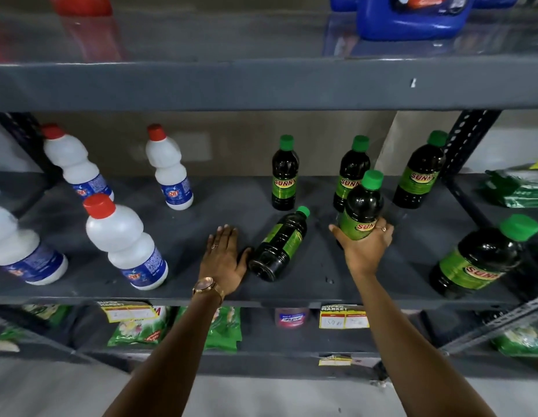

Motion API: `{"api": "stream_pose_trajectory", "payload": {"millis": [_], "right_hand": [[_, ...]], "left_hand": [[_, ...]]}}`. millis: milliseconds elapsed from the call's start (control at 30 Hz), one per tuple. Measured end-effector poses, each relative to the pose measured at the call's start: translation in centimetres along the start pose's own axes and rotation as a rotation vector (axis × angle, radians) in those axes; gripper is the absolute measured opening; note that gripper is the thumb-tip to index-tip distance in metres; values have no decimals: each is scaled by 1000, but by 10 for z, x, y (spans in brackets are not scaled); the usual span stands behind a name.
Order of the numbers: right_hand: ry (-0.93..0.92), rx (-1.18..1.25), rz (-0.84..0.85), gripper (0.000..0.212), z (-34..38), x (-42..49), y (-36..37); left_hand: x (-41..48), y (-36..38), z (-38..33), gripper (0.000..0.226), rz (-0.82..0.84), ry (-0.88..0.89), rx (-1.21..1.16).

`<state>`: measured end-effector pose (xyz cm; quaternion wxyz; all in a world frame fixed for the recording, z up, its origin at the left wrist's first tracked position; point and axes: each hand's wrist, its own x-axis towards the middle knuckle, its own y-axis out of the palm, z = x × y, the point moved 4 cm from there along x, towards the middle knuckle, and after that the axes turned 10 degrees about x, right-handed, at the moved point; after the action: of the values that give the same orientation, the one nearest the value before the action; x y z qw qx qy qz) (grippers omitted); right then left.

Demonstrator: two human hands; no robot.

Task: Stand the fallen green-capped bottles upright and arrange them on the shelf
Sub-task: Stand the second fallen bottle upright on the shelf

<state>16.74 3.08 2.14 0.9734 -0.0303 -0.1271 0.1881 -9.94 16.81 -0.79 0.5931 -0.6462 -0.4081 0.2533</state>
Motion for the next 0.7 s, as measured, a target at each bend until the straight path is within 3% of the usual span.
{"api": "stream_pose_trajectory", "payload": {"millis": [167,333,433,600,700], "right_hand": [[64,89,156,71,-11,-2,-6],[8,-41,23,88,-7,-1,-3],[-19,-60,41,99,-3,0,-1],[40,-16,153,71,-12,2,-12],[74,-7,182,68,-11,-4,-23]], "left_hand": [[1,1,0,72,-7,1,6],[2,2,2,71,1,-6,15],[1,1,1,72,7,-8,17],[0,-2,0,79,10,-9,13],[-1,-2,0,84,3,1,10]]}}
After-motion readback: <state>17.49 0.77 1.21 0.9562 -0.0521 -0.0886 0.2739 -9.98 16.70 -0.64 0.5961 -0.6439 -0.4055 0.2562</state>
